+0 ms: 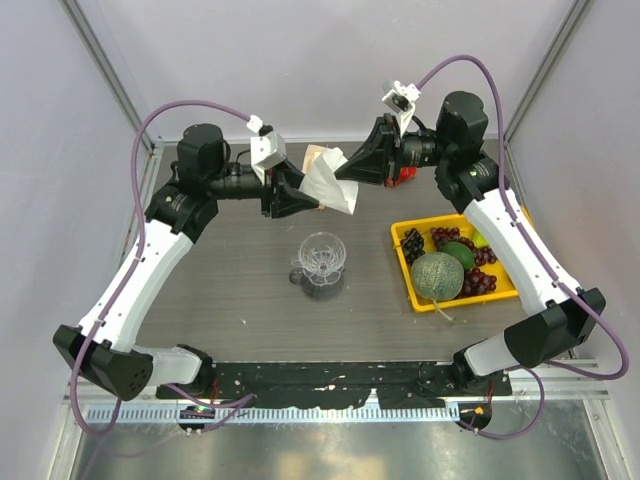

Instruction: Place the coffee filter in the dripper

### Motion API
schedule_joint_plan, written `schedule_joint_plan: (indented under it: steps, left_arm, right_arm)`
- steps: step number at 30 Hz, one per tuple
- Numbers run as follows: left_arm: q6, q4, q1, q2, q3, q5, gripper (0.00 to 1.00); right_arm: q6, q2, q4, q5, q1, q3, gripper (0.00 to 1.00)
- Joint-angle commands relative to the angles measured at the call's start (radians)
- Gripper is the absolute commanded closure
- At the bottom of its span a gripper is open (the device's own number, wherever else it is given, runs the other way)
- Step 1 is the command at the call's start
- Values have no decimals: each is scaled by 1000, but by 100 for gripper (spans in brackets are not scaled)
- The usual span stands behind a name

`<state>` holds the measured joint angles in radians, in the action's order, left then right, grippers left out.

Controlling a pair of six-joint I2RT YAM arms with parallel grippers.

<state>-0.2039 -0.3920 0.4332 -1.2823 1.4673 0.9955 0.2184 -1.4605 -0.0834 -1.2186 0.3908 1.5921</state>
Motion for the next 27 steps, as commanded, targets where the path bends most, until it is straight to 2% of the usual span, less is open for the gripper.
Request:
schedule_joint_plan:
  steps: [1, 3, 5, 7, 10, 11, 12, 13, 14, 18, 21, 27]
  left_arm:
    - [87, 76, -1, -37, 54, 90, 63]
    - [104, 77, -1, -43, 59, 103, 82]
    - [107, 59, -1, -45, 70, 118, 93]
    - [106, 25, -1, -48, 82, 124, 100]
    - [113, -19, -1, -46, 94, 144, 100]
    - [136, -15, -1, -45, 94, 155, 100]
    - [155, -15, -1, -48, 97, 169, 100]
    - [170, -16, -1, -52, 99, 182, 100]
    - [187, -18, 1, -58, 102, 190, 100]
    - [198, -73, -1, -92, 137, 209, 100]
    - [264, -136, 2, -126, 182, 210, 100]
    - [281, -243, 4, -173, 234, 241, 100]
  right_arm:
    - [26, 55, 79, -33, 5, 3, 95]
    - [6, 60, 71, -32, 3, 3, 95]
    - [-78, 61, 7, -15, 2, 19, 95]
    - [-198, 58, -119, 5, -6, 57, 95]
    - [-357, 52, -246, 30, -29, 104, 95]
    - [-448, 51, -309, 45, -32, 123, 88]
    - [-494, 52, -346, 62, -32, 135, 59]
    - [-607, 52, -407, 83, -33, 156, 42]
    - [-652, 57, -426, 97, -33, 164, 28]
    - [-873, 61, -472, 137, -32, 198, 17]
    - [-1037, 68, -498, 140, -21, 210, 16]
    - [-1201, 83, -529, 145, 17, 207, 14]
